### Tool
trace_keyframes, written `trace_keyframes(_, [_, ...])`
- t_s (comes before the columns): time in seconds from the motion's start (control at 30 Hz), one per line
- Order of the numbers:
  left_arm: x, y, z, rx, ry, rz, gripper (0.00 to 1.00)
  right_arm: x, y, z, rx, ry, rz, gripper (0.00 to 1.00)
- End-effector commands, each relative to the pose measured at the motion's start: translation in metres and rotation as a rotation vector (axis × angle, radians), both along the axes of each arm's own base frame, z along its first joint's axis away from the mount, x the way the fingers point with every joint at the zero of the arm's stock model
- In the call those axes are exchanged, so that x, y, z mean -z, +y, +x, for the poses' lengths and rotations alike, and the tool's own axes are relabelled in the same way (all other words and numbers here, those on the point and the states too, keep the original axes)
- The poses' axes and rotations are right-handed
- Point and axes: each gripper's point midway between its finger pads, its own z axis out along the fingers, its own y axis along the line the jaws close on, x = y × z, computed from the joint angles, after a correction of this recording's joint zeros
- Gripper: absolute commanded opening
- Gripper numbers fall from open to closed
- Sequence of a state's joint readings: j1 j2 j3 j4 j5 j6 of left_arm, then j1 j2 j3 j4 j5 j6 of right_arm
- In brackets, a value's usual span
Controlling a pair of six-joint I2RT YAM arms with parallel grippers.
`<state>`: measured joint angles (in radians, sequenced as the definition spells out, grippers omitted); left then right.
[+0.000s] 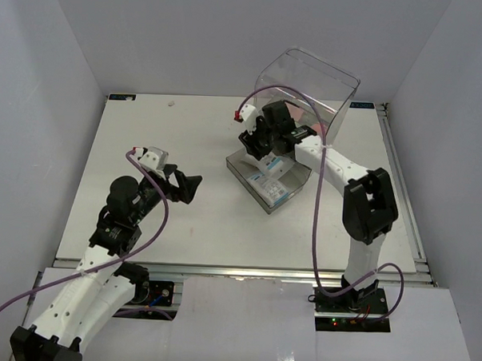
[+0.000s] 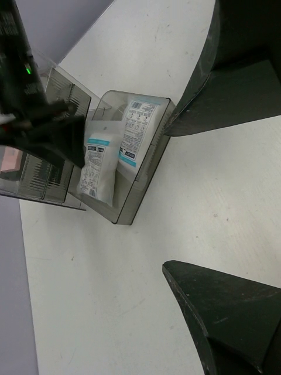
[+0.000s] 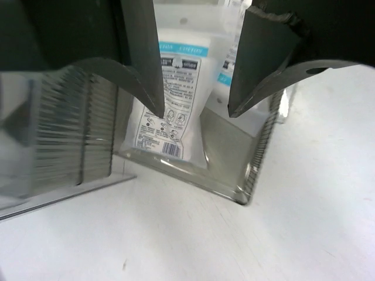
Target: Organize the makeup
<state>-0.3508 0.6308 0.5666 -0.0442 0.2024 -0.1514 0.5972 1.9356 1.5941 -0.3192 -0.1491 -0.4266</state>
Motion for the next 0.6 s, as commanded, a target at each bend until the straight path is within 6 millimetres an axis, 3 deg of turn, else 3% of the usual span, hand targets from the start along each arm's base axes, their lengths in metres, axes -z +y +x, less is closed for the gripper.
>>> trace_keyframes(0.0, [0.005, -0.013, 0.006, 0.014, 0.088, -0.115, 0.98, -0.065, -0.003, -0.041, -0.109, -0.053, 0.114, 0.57])
trace_keyframes(0.1, [0.015, -0.029, 0.01, 0.039, 0.23, -0.258, 0.96, -0.088, -0.011, -0.076, -0.217, -0.07, 0.174, 0.64])
trace_keyframes(0.2, [0.035, -0.048, 0.017, 0.058, 0.418, -0.391, 0.87, -0.083, -0.03, -0.105, -0.291, -0.045, 0.209, 0.65])
trace_keyframes(0.33, [0.057, -0.059, 0.03, 0.028, 0.564, -0.475, 0.71, -0.073, -0.056, -0.121, -0.311, 0.009, 0.27, 0.63])
trace_keyframes(0.57, [0.1, -0.079, 0.057, 0.002, 0.744, -0.534, 0.66, -0.099, -0.097, -0.127, -0.276, -0.002, 0.398, 0.62])
